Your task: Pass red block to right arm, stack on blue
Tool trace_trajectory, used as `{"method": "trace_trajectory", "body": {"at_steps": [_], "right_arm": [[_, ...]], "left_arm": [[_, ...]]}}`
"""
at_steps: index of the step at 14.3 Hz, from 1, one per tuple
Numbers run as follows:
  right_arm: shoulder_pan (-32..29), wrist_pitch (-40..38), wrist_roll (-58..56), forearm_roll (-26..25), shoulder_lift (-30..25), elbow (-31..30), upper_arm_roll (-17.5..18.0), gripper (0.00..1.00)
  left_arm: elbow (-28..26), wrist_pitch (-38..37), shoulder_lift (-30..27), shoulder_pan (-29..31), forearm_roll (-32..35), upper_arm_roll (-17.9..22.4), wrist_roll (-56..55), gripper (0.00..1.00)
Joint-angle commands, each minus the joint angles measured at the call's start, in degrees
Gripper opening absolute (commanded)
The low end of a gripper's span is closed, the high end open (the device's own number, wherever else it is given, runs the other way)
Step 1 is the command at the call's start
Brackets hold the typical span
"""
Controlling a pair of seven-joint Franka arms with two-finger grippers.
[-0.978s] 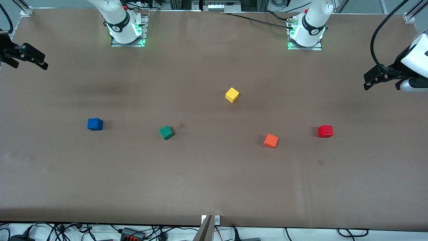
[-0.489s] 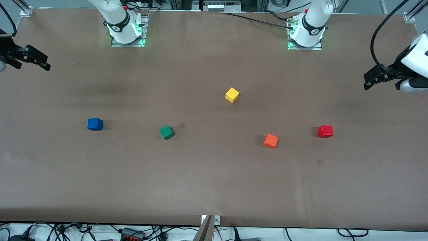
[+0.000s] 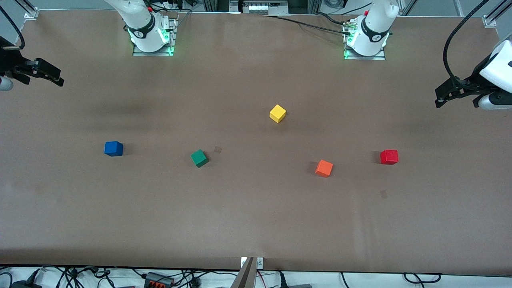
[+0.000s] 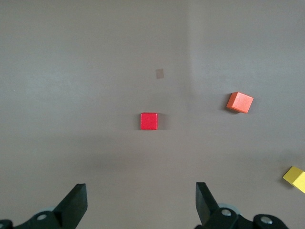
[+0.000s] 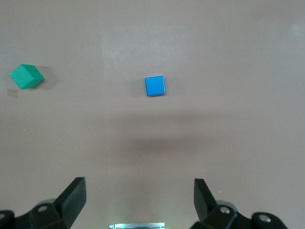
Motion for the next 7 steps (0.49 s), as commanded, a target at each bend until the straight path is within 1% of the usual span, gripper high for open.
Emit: {"method": "trace_trajectory", "body": {"at_steps": [1,7], "right_arm": [[0.07,0.52,-0.63,-0.65,1.40,0.05,0.43,1.00],[0.68,1.05,-0.72,-0.74,1.93,0.58,1.13,1.00]], "left_arm": [[1.99,-1.27,0.92,-0.30,-1.13,0.43,0.11,1.00],[1.99,-1.27,0.92,-0.30,-1.13,0.44,0.11,1.00]]}}
